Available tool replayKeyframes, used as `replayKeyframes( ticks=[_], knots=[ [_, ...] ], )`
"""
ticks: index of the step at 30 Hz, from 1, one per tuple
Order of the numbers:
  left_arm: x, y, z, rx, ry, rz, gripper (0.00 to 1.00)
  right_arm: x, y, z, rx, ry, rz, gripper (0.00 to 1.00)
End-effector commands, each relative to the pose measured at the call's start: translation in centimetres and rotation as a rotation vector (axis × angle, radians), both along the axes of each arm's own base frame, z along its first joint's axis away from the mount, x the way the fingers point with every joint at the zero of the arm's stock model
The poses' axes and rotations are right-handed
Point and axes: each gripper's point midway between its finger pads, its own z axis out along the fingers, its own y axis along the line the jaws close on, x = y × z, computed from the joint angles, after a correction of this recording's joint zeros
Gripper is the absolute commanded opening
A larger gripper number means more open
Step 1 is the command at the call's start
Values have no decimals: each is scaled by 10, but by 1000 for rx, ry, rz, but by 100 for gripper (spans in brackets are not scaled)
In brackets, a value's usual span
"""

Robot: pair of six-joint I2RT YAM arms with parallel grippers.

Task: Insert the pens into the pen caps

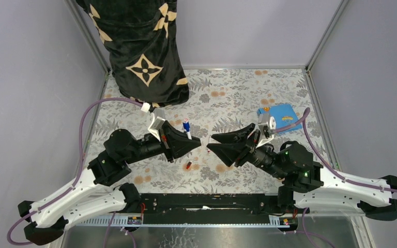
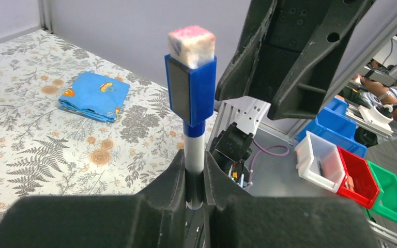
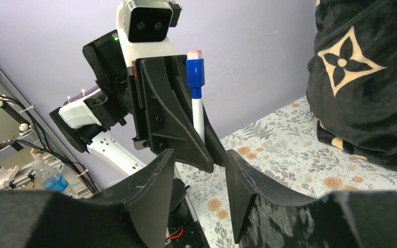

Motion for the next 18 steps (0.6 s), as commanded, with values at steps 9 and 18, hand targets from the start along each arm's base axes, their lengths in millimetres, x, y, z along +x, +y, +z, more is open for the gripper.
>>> replayKeyframes(
  ticks=[9,18],
  knots=[
    [-4,-11,-3,19,-44,-68,0,1,16,21,-12,4,8,49],
    [-10,-16,-13,44,-38,-116,0,14,10,44,114,15,-69,50]
  ],
)
